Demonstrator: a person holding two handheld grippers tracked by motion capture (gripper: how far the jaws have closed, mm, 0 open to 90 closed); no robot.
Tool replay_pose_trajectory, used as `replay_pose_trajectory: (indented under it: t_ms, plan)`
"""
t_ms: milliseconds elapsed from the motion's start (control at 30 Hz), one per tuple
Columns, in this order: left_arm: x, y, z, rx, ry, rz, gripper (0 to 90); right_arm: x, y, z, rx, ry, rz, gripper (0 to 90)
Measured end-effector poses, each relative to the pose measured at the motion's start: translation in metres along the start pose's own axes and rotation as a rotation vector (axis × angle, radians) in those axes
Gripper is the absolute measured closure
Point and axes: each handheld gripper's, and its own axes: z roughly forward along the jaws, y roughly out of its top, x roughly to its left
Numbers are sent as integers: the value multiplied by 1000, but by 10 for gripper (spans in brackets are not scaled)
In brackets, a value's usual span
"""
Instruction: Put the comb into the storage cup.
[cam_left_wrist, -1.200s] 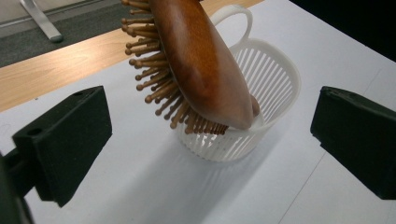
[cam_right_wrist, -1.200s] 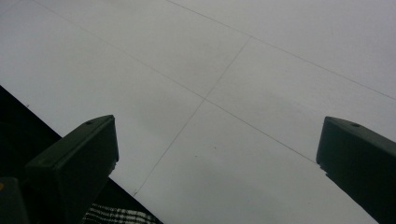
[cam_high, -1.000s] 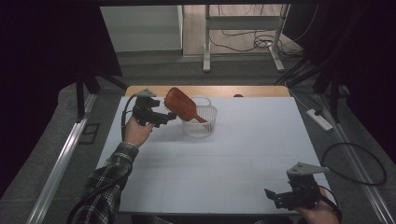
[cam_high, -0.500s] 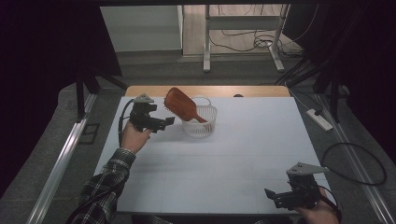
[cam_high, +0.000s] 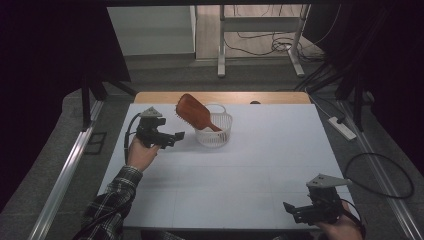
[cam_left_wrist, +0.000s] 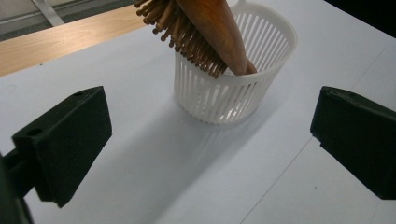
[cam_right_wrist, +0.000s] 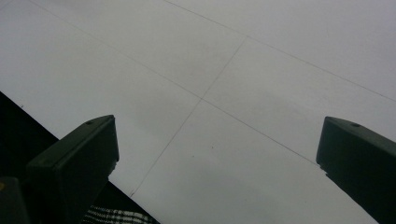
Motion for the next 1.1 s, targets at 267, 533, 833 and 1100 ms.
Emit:
replay_pose_trajectory:
  t_ms: [267,533,833,1100]
  plan:
    - [-5,-4,0,16,-10,9,0,0,0,0,0,0,1,0]
    - [-8,-10,-2,31,-19,11,0,1,0,0,0,-1,-1,0]
    - [-11,-16,-10,36,-24,10,0,1,0,0,2,-2,-2,0]
    - [-15,-21,-17,32,-24,11,0,1,0,0,3,-2,-2,0]
